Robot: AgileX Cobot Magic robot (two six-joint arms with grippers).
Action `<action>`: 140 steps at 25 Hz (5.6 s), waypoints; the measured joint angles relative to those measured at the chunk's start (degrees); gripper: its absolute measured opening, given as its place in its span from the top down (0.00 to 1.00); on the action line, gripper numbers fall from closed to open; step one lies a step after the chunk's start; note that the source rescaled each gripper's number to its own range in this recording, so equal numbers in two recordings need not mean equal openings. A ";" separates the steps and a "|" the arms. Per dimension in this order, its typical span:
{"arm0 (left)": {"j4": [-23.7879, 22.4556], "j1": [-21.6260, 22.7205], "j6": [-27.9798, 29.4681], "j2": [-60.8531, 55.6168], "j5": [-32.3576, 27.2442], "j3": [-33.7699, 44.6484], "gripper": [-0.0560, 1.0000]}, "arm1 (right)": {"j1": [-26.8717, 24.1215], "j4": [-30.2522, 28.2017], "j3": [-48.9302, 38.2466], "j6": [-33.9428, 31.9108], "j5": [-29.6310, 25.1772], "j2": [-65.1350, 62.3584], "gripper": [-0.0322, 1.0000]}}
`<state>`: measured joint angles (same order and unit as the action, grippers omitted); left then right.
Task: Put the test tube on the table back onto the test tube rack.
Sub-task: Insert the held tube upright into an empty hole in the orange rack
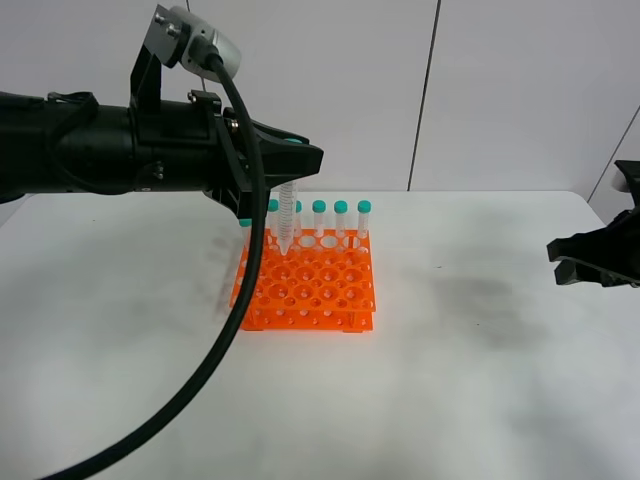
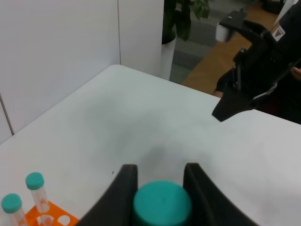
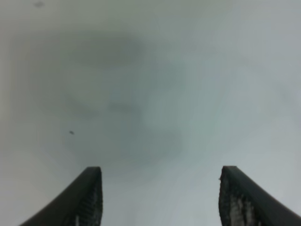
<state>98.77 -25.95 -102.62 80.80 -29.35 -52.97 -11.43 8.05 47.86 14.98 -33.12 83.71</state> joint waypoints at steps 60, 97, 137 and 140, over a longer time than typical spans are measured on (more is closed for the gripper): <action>0.02 0.00 0.00 0.00 1.07 0.00 0.95 | -0.39 -0.39 0.34 -2.73 -36.21 -28.68 0.44; 0.02 0.00 1.06 0.00 0.22 0.00 0.95 | 6.07 -4.13 -12.21 -6.64 -35.63 -65.28 0.44; 0.02 0.00 1.50 0.00 0.22 0.00 0.95 | 12.90 -3.22 -12.26 -6.68 -33.39 -84.07 0.44; 0.02 0.00 1.50 0.00 0.22 0.00 0.95 | 12.90 -3.22 -12.26 -6.68 -33.39 -84.07 0.44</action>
<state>98.79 -25.95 -101.12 80.80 -29.13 -52.97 1.47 4.83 35.60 8.30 -66.51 -0.37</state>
